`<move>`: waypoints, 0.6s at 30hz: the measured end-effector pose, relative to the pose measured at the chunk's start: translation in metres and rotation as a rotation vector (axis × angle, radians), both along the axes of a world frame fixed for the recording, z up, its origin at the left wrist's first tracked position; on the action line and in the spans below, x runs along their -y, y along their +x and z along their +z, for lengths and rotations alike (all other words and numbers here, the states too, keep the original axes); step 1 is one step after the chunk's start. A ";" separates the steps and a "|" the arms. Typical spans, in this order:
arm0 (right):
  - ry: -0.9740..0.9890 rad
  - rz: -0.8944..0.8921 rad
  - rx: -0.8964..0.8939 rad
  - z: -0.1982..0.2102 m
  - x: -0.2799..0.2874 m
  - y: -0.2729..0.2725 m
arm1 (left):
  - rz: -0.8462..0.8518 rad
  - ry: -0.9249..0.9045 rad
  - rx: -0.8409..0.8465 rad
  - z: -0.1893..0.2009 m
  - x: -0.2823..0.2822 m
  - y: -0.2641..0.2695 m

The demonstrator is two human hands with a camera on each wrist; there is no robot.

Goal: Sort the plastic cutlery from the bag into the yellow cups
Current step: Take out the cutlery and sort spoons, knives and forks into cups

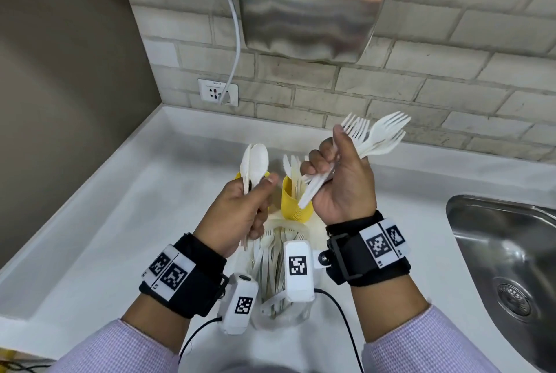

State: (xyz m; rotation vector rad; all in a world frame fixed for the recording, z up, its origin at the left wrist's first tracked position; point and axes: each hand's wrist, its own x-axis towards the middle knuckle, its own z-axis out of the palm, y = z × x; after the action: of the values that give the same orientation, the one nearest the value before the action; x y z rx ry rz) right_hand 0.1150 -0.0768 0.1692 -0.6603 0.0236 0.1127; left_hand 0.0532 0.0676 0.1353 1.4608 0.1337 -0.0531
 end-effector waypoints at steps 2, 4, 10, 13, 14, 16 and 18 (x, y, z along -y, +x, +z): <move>-0.061 -0.086 0.126 0.006 -0.003 -0.004 | -0.004 -0.061 -0.025 0.000 0.002 0.002; -0.150 -0.185 0.277 0.012 -0.005 -0.009 | -0.033 -0.229 -0.080 0.001 0.005 0.002; -0.445 -0.189 0.502 0.005 -0.021 -0.021 | -0.094 -0.548 -0.169 0.003 0.006 0.006; -0.526 -0.119 0.439 -0.009 -0.030 -0.027 | -0.137 -0.508 -0.144 0.000 0.002 0.006; -0.527 -0.113 0.430 -0.010 -0.031 -0.028 | -0.140 -0.486 -0.133 -0.002 0.001 0.006; -0.526 -0.111 0.413 -0.008 -0.031 -0.027 | -0.133 -0.466 -0.116 -0.006 -0.003 0.004; -0.525 -0.091 0.370 -0.002 -0.026 -0.026 | -0.131 -0.411 -0.093 -0.007 -0.005 0.004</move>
State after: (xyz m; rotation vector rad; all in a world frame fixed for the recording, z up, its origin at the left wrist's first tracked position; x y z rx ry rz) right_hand 0.0887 -0.0510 0.1669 -1.1947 -0.2815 -0.1107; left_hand 0.0576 0.0723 0.1281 1.0545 0.0956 -0.2425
